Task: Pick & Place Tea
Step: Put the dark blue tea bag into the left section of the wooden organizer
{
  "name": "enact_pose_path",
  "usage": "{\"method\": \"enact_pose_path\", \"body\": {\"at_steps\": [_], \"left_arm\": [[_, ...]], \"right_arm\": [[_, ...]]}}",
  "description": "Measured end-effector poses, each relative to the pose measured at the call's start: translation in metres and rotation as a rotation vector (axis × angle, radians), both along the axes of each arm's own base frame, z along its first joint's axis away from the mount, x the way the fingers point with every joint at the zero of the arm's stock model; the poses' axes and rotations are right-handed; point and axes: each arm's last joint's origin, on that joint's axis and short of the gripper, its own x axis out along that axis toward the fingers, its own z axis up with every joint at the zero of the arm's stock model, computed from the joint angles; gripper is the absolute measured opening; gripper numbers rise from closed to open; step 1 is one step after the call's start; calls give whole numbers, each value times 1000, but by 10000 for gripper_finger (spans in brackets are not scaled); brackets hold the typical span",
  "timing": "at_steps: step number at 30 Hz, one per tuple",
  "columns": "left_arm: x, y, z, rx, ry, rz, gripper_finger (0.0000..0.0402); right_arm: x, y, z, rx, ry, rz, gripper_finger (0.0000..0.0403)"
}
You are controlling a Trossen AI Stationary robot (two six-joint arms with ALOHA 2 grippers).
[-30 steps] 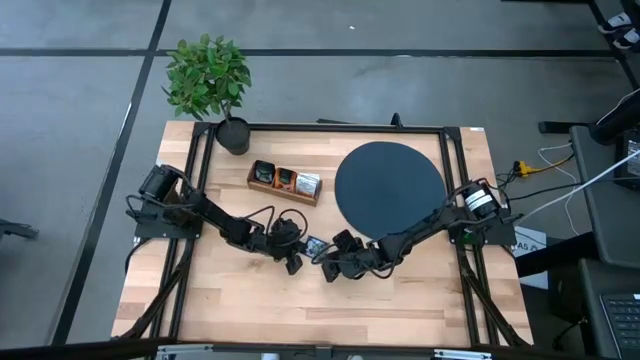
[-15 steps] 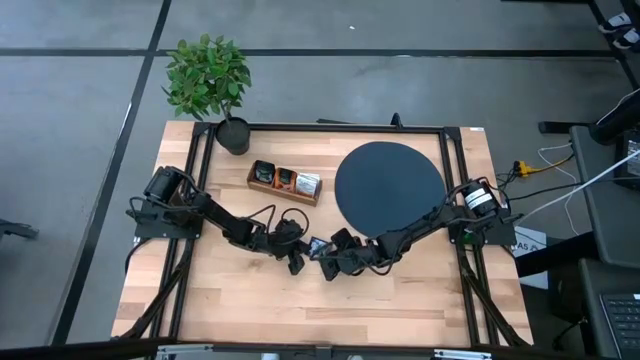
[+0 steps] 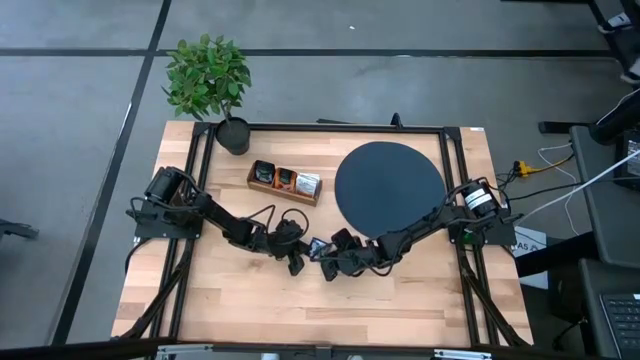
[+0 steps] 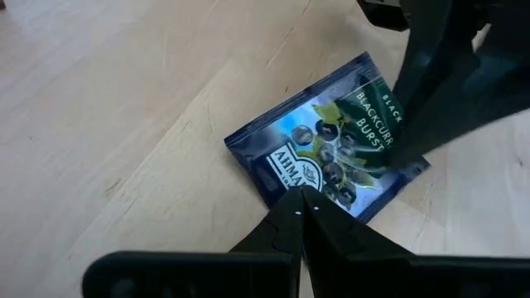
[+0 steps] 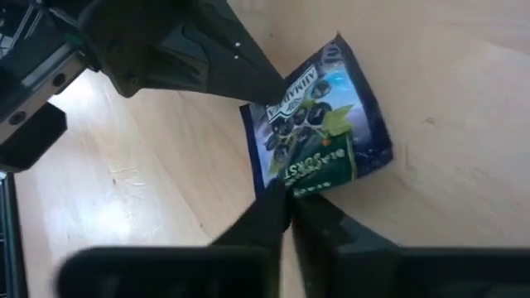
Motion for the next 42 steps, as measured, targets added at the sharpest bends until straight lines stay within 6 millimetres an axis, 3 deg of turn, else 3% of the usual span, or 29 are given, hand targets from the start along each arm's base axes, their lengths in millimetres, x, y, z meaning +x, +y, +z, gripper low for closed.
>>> {"method": "enact_pose_path", "body": {"at_steps": [2,12,20,27,34,38,42], "left_arm": [[0,-1,1,14,-8,-7,3],[2,-5,8,88,-53,-111,21],[-1,-6,52,165,-182,-245,82],[-6,-1,84,269,-285,-297,140],[-1,6,86,248,-139,-323,189],[10,7,102,284,-21,-340,203],[19,5,120,320,-45,-368,207]], "right_arm": [[0,-1,0,-16,3,6,11],[0,-7,5,-55,23,45,4],[-15,-15,30,-124,132,163,2],[-22,-15,52,-288,130,418,2],[-17,-13,66,-414,148,593,1],[-14,-12,75,-457,177,635,0],[-12,-11,82,-480,203,663,0]]}}
